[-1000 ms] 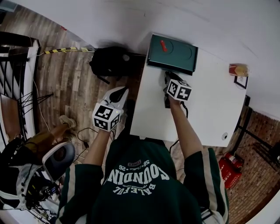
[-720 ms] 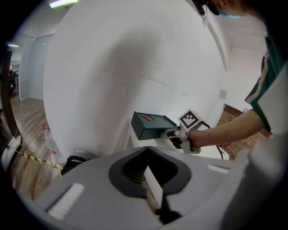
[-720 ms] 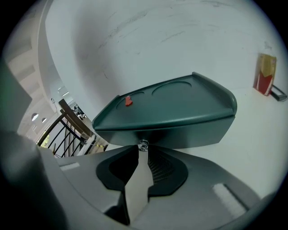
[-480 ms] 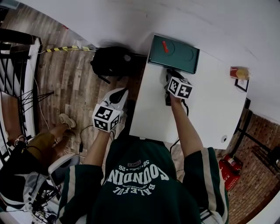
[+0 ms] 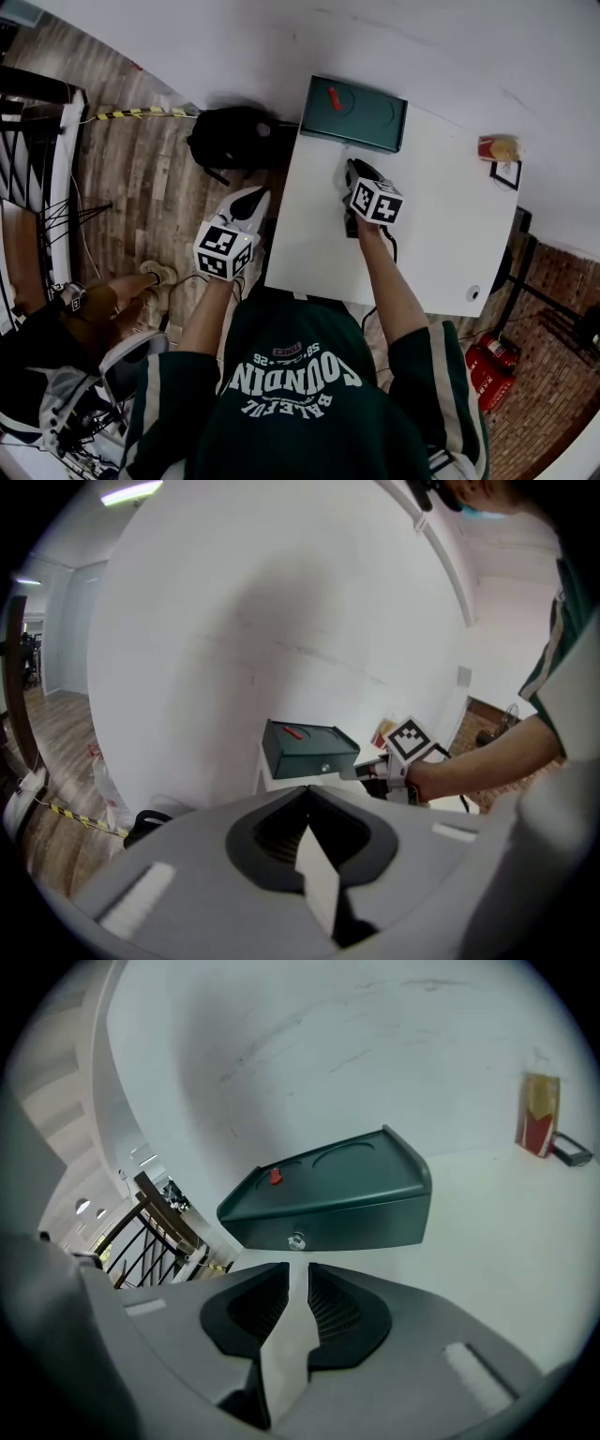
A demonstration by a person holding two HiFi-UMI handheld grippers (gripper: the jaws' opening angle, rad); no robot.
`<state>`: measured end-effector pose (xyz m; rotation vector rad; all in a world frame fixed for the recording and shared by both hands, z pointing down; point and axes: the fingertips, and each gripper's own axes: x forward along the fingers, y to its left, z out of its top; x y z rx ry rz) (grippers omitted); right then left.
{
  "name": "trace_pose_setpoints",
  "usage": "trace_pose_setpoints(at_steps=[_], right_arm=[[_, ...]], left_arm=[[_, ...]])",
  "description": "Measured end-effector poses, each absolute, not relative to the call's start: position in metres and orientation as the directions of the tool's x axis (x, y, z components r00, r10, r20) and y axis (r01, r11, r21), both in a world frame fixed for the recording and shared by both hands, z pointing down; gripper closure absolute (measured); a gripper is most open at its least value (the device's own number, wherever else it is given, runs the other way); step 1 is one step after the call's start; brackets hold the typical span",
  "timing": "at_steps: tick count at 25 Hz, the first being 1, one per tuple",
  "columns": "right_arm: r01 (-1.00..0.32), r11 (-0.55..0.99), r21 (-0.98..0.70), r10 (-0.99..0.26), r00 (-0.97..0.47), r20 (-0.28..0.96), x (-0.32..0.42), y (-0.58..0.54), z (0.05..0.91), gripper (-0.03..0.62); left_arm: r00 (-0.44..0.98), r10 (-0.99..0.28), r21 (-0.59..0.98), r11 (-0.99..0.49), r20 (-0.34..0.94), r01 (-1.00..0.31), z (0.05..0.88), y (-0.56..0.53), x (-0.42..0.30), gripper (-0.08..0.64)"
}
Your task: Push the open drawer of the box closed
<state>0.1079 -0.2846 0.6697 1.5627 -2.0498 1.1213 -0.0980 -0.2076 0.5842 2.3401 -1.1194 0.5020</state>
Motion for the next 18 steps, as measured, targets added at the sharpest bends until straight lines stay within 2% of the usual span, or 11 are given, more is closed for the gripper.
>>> trace_pose_setpoints(at_steps=[1,2,3,10,18], right_arm=[[-0.92,0.097,-0.381,-0.666,-0.344,0.661,0.112,-0.279,0.665,0.533],[-0.92,0.105,-0.379,-0.676,-0.345,0.651,0.117,-0.274,0.66,0.577],[-0.918,0.111,-0.38,-0.688,-0.347,0.637,0.123,-0.27,0.654,0.591],[-0.928,0.178,-0.327,-0.762,-0.34,0.551,0.152,-0.244,0.604,0.591],[-0.934,0.31,-0.176,-0.859,-0.355,0.369,0.175,-0.209,0.514,0.591]], left_arm=[[0.594,-0.619,0.27,-0.541,0.514,-0.797,0.581,-0.207,-0.095,0.508],[0.593,-0.625,0.266,-0.541,0.508,-0.798,0.579,-0.206,-0.091,0.508],[0.592,-0.63,0.262,-0.541,0.503,-0.799,0.576,-0.206,-0.087,0.508],[0.589,-0.67,0.228,-0.551,0.452,-0.802,0.55,-0.199,-0.068,0.508],[0.591,-0.715,0.172,-0.572,0.373,-0.802,0.504,-0.186,-0.036,0.508]])
